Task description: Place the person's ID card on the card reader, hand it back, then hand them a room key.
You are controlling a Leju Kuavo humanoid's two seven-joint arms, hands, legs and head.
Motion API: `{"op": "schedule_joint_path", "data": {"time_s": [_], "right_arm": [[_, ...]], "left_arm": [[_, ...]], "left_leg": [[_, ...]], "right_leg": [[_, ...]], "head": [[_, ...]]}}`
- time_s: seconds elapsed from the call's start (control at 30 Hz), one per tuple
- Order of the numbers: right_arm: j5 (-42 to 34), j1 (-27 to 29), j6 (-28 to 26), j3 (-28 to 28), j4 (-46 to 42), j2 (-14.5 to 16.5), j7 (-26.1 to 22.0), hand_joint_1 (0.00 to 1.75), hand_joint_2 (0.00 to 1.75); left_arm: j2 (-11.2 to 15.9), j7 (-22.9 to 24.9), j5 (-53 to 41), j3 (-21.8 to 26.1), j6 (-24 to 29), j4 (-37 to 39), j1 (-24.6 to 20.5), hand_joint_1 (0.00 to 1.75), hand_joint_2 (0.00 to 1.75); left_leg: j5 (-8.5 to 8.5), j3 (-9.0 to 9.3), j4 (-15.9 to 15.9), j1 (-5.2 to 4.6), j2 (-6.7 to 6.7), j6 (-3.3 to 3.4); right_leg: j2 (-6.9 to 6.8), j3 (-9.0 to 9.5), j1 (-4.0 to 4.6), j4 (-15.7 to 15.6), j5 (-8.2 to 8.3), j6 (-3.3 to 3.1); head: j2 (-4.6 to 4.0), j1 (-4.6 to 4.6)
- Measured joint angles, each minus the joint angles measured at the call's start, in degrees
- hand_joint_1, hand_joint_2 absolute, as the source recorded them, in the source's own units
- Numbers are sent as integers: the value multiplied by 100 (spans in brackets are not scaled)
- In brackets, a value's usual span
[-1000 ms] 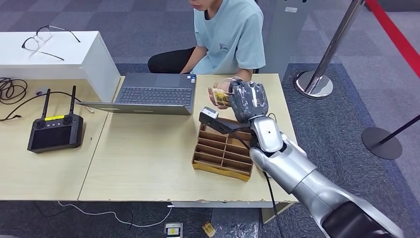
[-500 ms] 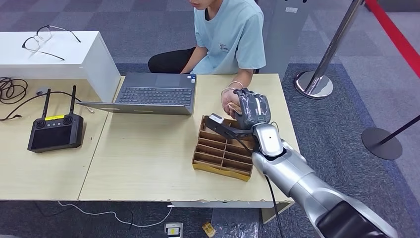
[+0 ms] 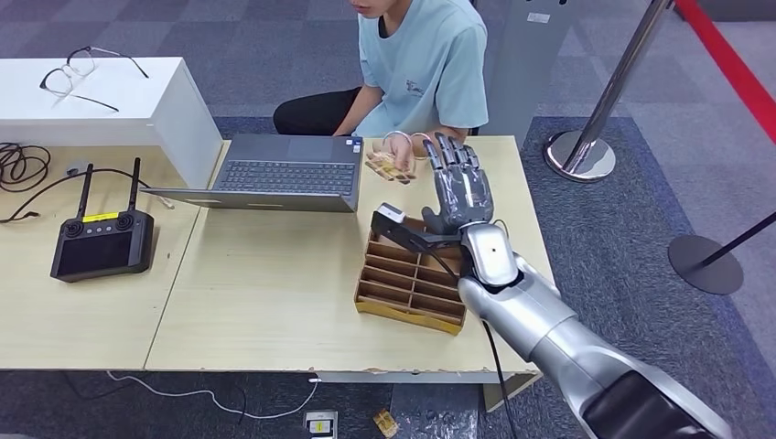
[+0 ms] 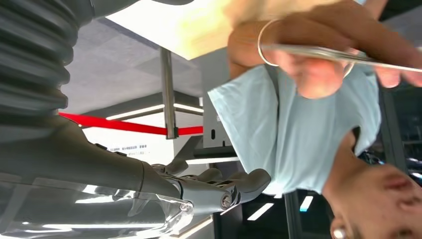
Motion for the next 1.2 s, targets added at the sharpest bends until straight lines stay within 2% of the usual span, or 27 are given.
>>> {"op": "schedule_joint_path", "data": {"time_s": [0.17, 0.4, 0.63, 0.97, 1.2], "right_arm": [[102, 25, 57, -101, -493, -175, 208, 0, 175], [449, 110, 397, -314, -1443, -649, 552, 0, 175], [1126, 209, 1068, -644, -2665, -1182, 859, 0, 175], [1443, 448, 2292, -1276, -4557, -2152, 1185, 0, 175], [1482, 980, 2609, -1828, -5429, -2877, 1355, 0, 175]], "left_arm": [[1, -17, 52, 0, 15, 0, 20, 0, 175], [4, -26, 99, 2, 30, 1, 76, 0, 175], [3, -72, 149, 7, 42, 2, 95, 0, 175], [4, -95, 110, 7, 16, 2, 93, 0, 175], [4, -160, 207, 26, 6, 2, 134, 0, 175]], "left_leg": [[0, -1, 2, 0, 0, 0], [0, -1, 4, -1, 0, 0], [0, 0, 8, 0, -1, 0], [-1, 0, 10, 0, -2, 1], [-3, 0, 10, 0, -5, 3]], "right_leg": [[0, -1, 0, 0, 0, 0], [0, -2, -1, 0, 0, 0], [0, -2, -2, 0, 0, 0], [1, -1, -2, 0, 0, 0], [0, 1, -2, -2, 0, 1]], "head": [[0, 0], [0, 1], [0, 1], [0, 1], [0, 0]]}}
